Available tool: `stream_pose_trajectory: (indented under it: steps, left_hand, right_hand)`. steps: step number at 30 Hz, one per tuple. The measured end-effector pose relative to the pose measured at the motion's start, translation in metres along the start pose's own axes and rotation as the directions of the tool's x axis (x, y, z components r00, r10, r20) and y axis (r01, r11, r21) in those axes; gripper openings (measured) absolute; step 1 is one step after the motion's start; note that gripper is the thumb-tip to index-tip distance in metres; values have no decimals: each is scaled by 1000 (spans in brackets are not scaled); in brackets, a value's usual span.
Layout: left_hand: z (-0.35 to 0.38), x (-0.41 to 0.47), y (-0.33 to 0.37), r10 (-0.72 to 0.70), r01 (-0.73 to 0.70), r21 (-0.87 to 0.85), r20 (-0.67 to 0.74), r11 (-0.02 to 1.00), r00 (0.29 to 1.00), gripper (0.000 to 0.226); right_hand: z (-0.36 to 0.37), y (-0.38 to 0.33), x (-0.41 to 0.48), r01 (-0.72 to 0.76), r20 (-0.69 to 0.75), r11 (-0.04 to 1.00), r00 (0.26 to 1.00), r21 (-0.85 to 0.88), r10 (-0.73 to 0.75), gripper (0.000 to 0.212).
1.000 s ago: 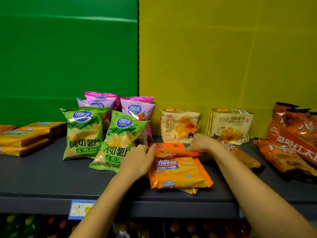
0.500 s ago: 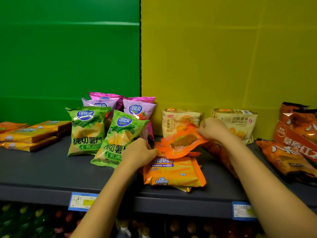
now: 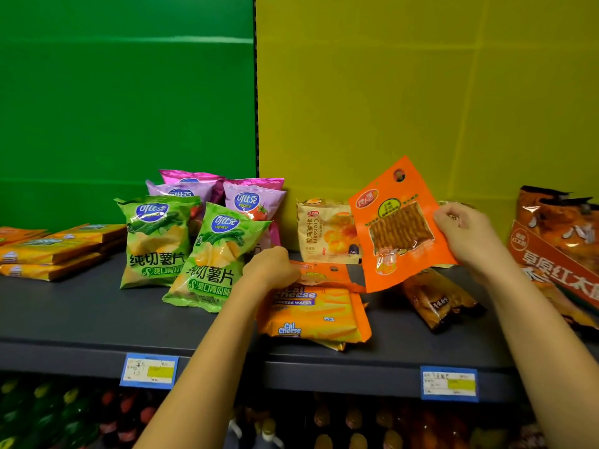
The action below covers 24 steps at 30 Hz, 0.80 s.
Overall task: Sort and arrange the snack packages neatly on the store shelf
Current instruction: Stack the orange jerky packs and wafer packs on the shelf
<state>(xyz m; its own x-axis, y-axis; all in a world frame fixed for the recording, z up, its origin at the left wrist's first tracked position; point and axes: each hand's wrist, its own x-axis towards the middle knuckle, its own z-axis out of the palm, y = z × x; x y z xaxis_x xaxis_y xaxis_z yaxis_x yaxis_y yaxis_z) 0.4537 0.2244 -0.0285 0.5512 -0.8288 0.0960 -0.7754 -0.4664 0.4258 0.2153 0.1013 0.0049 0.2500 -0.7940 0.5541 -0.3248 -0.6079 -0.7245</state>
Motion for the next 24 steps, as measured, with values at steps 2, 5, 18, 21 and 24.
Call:
stream_pose_trajectory:
  steps: [2, 5, 18, 21, 24]
  left_hand:
    - [-3, -3, 7, 31, -31, -87, 5, 996, 1000, 32]
    - [-10, -7, 14, 70, -71, -218, -12, 973, 997, 18]
    - [-26, -38, 26, 122, -219, -709, -186, 670, 975, 9]
    - [-40, -48, 16, 82, -243, -823, -235, 513, 969, 11]
    - [-63, -61, -5, 39, -273, -872, -282, 406, 959, 14]
  right_hand:
    - [-4, 2, -6, 1, -31, 999, 1000, 46, 1, 23]
    - [-7, 9, -9, 40, -61, 993, 998, 107, -34, 23]
    - [-23, 9, -14, 4, -229, 919, 969, 394, 94, 22]
    - [-20, -6, -13, 16, -256, 886, 960, 463, 116, 21]
    - [-8, -28, -13, 27, -250, 855, 960, 518, 122, 22]
